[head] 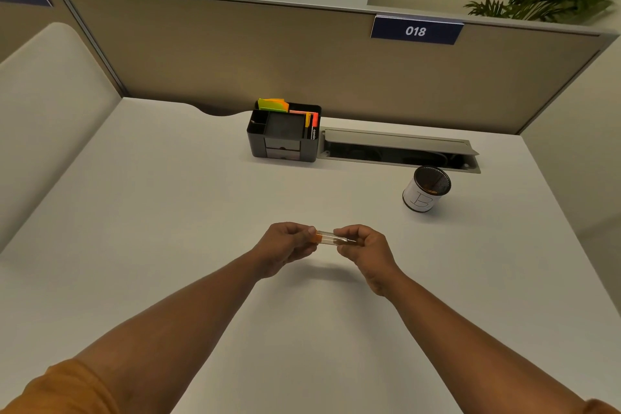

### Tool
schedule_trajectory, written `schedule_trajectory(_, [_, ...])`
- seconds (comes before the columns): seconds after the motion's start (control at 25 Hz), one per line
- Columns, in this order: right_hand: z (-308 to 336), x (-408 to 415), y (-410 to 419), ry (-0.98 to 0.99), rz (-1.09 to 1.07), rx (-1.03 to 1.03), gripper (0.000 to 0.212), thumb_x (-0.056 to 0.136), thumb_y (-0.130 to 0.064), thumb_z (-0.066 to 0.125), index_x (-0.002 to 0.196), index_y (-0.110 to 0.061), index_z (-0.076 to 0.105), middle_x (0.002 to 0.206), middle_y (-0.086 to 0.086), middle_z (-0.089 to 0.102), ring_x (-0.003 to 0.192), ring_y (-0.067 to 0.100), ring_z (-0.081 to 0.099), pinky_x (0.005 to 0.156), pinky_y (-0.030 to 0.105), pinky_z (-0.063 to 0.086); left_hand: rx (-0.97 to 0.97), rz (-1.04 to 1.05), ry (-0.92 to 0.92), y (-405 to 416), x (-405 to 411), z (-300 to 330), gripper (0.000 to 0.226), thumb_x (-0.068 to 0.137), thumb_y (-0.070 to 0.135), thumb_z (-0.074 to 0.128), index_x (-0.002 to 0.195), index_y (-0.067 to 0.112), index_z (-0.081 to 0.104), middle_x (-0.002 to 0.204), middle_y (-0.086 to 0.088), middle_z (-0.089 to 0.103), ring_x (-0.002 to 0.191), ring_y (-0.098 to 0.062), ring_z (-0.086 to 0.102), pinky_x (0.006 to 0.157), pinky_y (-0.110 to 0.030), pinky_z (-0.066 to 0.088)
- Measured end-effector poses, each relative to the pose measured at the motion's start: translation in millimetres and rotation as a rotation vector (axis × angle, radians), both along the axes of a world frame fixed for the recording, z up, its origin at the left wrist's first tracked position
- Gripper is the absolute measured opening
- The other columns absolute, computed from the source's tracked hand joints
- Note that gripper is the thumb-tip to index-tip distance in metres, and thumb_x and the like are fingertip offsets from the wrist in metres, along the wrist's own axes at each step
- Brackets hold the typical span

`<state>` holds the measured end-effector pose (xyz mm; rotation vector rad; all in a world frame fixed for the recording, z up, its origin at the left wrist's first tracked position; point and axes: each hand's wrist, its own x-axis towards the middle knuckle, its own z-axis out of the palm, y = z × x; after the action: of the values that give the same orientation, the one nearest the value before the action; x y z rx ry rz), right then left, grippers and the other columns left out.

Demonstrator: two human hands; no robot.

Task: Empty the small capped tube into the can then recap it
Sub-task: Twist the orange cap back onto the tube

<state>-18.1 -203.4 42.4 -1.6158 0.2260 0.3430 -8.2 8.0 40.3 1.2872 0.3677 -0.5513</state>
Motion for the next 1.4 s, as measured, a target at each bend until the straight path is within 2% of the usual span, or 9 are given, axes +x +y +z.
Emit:
schedule_trajectory(0.16, [0.9,-1.2,1.3,-0.043,0.021,-0.027,0.032,0.080,0.013,0.068,0.099,-0.013,0.075,0.100,0.001,0.077,0.088,0.010,0.071,0.074,0.019,0.054,0.038,0.010,0.006,-0.5,-4.2,0.9,0.034,0.095,0.030,0.069,0.100,-0.003,0.075,0.086,-0.014,0.076,0.078,-0.021,0.072,0.071,-0.023,0.061])
schedule_trajectory(0.4, [0.9,-3.2,3.0,-0.066,0.042,-0.032,0.035,0.080,0.015,0.068,0.098,-0.014,0.076,0.100,0.000,0.077,0.092,0.014,0.071,0.076,0.020,0.055,0.216,-0.037,0.016,-1.4,-6.1,7.2,0.055,0.092,0.052,0.063,0.091,-0.001,0.074,0.075,-0.015,0.074,0.063,-0.020,0.069,0.060,-0.024,0.058])
schedule_trajectory(0.52, [1.3,-3.7,3.5,-0.073,0.047,-0.022,0.035,0.080,0.015,0.068,0.098,-0.014,0.076,0.100,0.000,0.077,0.093,0.014,0.072,0.077,0.021,0.056,0.365,-0.084,0.012,-2.6,-7.6,9.2,0.066,0.089,0.068,0.055,0.082,0.005,0.075,0.065,-0.007,0.072,0.054,-0.014,0.064,0.050,-0.022,0.051])
schedule_trajectory(0.64, [2.1,-3.5,4.9,-0.073,0.054,-0.007,0.034,0.079,0.013,0.070,0.098,-0.014,0.076,0.099,0.000,0.077,0.091,0.014,0.072,0.076,0.021,0.055,0.490,-0.082,-0.010,-4.8,-7.1,9.5,0.071,0.088,0.074,0.048,0.069,0.011,0.073,0.054,0.000,0.066,0.043,-0.010,0.055,0.043,-0.020,0.040])
schedule_trajectory(0.76, [1.7,-3.2,6.7,-0.075,0.060,0.009,0.032,0.079,0.012,0.072,0.098,-0.014,0.076,0.098,0.000,0.078,0.090,0.014,0.071,0.077,0.021,0.055,0.547,-0.078,-0.038,-7.4,-5.4,9.8,0.069,0.091,0.070,0.045,0.060,0.013,0.068,0.045,0.004,0.059,0.036,-0.008,0.048,0.040,-0.019,0.037])
schedule_trajectory(0.96, [0.7,-4.4,9.6,-0.090,0.065,0.006,0.030,0.081,0.008,0.071,0.098,-0.016,0.076,0.099,0.001,0.077,0.094,0.019,0.072,0.081,0.024,0.056,0.702,-0.134,-0.159,-11.1,-3.4,10.5,0.055,0.093,0.048,0.036,0.050,0.016,0.049,0.047,0.004,0.048,0.050,-0.017,0.039,0.054,-0.029,0.033])
schedule_trajectory(1.12, [1.8,-3.2,12.9,-0.117,0.049,-0.061,0.030,0.081,0.008,0.071,0.096,-0.018,0.076,0.097,-0.001,0.077,0.092,0.016,0.072,0.079,0.023,0.055,0.714,-0.121,-0.187,-15.2,-7.7,4.5,0.049,0.096,0.036,0.036,0.054,0.014,0.046,0.052,0.002,0.048,0.053,-0.020,0.038,0.058,-0.033,0.031])
schedule_trajectory(1.28, [1.9,-3.3,14.6,-0.127,0.032,-0.098,0.031,0.081,0.009,0.071,0.093,-0.019,0.076,0.096,0.001,0.077,0.090,0.016,0.073,0.077,0.020,0.055,0.705,-0.071,-0.151,-19.5,-8.7,3.8,0.043,0.094,0.035,0.037,0.058,0.013,0.044,0.056,-0.001,0.044,0.055,-0.022,0.035,0.059,-0.034,0.029])
schedule_trajectory(1.4, [0.6,-5.4,13.9,-0.124,0.010,-0.086,0.030,0.081,0.008,0.072,0.092,-0.020,0.076,0.095,0.001,0.077,0.089,0.016,0.073,0.076,0.019,0.055,0.745,-0.105,-0.195,-20.1,-5.8,4.7,0.037,0.094,0.032,0.036,0.063,0.013,0.042,0.061,-0.007,0.041,0.060,-0.024,0.033,0.060,-0.037,0.028])
